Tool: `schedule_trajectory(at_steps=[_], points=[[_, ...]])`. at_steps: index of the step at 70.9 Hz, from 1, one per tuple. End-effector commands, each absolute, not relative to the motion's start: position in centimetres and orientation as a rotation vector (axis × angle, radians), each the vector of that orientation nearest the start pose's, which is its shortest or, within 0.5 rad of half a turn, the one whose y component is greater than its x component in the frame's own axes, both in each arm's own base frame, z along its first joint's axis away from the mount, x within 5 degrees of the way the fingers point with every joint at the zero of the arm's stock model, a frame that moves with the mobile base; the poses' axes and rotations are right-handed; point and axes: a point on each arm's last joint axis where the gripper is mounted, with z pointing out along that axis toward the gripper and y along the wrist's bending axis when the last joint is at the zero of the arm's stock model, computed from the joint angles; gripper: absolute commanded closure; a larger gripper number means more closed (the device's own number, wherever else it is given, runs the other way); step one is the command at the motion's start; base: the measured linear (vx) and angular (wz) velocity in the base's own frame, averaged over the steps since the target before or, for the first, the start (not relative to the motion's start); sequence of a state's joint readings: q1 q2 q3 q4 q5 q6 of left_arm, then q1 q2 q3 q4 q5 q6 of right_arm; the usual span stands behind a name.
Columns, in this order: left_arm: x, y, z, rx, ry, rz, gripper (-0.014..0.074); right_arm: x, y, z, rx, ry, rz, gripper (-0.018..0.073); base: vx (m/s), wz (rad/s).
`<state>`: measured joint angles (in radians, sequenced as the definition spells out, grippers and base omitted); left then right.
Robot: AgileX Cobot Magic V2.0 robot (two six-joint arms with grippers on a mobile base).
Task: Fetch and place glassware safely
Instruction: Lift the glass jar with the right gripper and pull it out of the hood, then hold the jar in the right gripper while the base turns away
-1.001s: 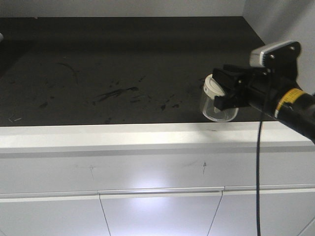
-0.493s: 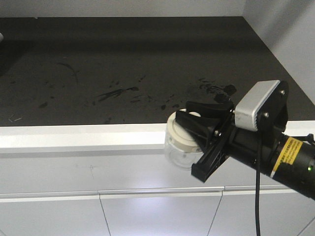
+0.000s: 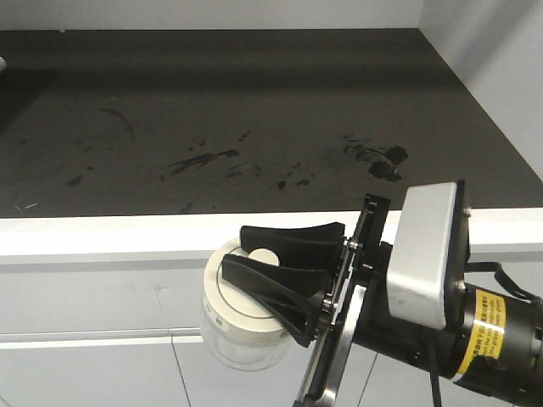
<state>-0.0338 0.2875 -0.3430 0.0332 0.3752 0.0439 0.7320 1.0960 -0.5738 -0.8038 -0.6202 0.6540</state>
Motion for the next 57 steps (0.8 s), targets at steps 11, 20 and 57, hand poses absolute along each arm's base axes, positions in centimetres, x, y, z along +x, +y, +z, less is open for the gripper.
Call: schedule_trajectory(at_steps=[11,20,57], points=[[7.52,-0.20,29.05,0.078,1.719,0.026,0.0603,13.66,17.76,33.23,-0.876,1.195,0.934,0.0563,0.00,0.00],[7.52,-0.20,29.05,0.078,1.719,0.026,0.0603,13.66,17.76,33.23,-0.876,1.195,0.934,0.0563,0.00,0.00],[7.52,-0.20,29.05,0.078,1.719,0.026,0.0603,13.65,17.76,33.19,-0.878,1.196,0.934,0.0563,0.00,0.00]])
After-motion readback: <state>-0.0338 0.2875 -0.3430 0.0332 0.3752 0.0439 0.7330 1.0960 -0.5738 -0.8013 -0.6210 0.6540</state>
